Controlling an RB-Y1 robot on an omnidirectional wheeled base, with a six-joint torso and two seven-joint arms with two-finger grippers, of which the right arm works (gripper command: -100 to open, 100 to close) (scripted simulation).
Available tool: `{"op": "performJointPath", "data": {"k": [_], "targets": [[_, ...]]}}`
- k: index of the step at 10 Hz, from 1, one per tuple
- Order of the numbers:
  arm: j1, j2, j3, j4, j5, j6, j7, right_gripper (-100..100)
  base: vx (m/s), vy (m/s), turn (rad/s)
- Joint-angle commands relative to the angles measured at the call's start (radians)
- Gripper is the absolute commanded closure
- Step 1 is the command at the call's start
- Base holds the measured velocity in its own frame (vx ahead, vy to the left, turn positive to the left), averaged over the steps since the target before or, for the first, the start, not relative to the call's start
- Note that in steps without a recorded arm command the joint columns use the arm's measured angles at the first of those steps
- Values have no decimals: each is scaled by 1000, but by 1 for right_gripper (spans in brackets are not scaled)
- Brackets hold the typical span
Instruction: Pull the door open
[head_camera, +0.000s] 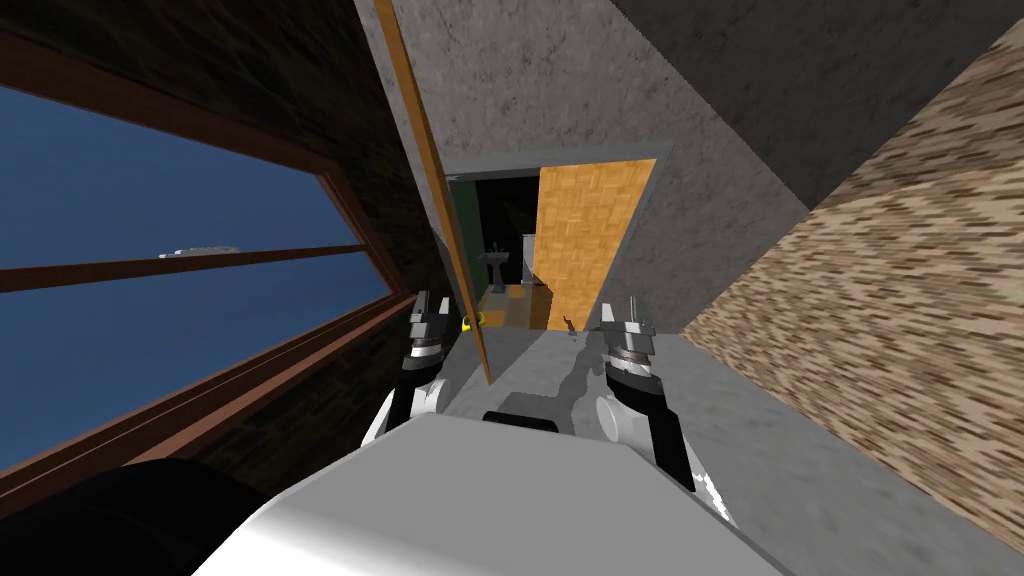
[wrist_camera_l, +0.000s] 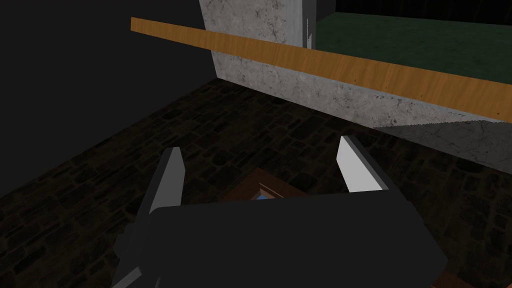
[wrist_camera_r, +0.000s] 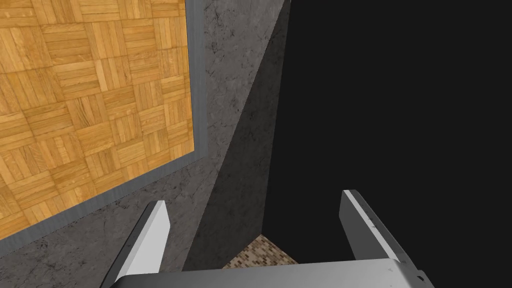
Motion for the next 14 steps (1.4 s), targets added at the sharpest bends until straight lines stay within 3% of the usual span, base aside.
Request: {"op": "performJointPath", "data": {"k": [1, 8, 13, 14], "targets": [[-7, -7, 2, 30, -20, -11, 8, -100, 79, -26, 92], [-59, -34, 8, 182, -116, -51, 46, -100, 74, -23, 106], [-104, -56, 13, 317, -201, -86, 80, -100, 84, -36, 140], [-104, -56, 13, 317, -201, -86, 80, -100, 58, -22, 35]]}}
